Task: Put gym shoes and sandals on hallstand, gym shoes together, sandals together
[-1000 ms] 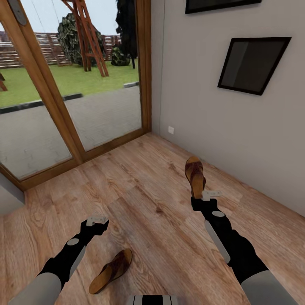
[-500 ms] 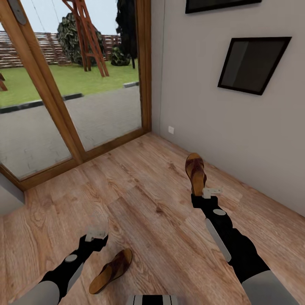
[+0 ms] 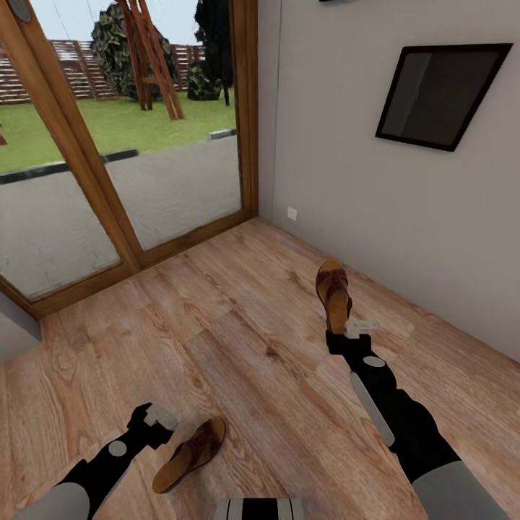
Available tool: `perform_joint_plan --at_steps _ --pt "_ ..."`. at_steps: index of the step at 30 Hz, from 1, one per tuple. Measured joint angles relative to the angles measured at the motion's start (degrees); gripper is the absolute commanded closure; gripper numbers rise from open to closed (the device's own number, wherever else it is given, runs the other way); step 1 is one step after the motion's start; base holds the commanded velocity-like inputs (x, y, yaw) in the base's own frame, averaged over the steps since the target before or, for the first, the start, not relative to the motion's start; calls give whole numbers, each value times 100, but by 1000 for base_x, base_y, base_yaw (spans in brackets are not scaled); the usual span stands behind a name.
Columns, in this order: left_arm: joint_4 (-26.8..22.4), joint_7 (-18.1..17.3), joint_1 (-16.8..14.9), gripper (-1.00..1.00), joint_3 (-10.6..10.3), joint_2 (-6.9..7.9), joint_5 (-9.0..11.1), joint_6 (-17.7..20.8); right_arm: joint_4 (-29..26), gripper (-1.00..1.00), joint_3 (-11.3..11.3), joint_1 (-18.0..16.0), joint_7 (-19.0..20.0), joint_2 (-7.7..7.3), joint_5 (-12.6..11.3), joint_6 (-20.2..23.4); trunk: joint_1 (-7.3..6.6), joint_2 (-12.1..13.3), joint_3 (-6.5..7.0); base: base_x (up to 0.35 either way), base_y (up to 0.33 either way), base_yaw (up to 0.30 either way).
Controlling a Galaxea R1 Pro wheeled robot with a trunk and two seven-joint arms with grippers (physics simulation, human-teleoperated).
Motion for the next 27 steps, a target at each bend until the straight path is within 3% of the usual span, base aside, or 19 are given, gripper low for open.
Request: perform_joint_plan --at_steps 4,8,12,18,27 --pt "0 -99 0 -100 -4 14 -229 0 0 100 1 0 1 0 0 0 0 0 -3 0 0 0" --pt "-12 -622 0 -100 0 121 -263 3 0 100 5 0 0 0 -2 0 0 0 -25 0 0 0" --pt "-17 -1092 0 -100 2 275 -263 1 1 100 4 1 2 0 -8 0 11 -5 -148 0 0 0" --pt "-18 -1197 0 -100 -2 304 -261 4 0 100 7 0 -1 0 0 0 15 -8 -219 0 0 0" --pt "-59 -1201 -7 -100 10 305 -255 13 1 100 8 1 0 0 -8 -2 39 -20 -490 0 0 0"
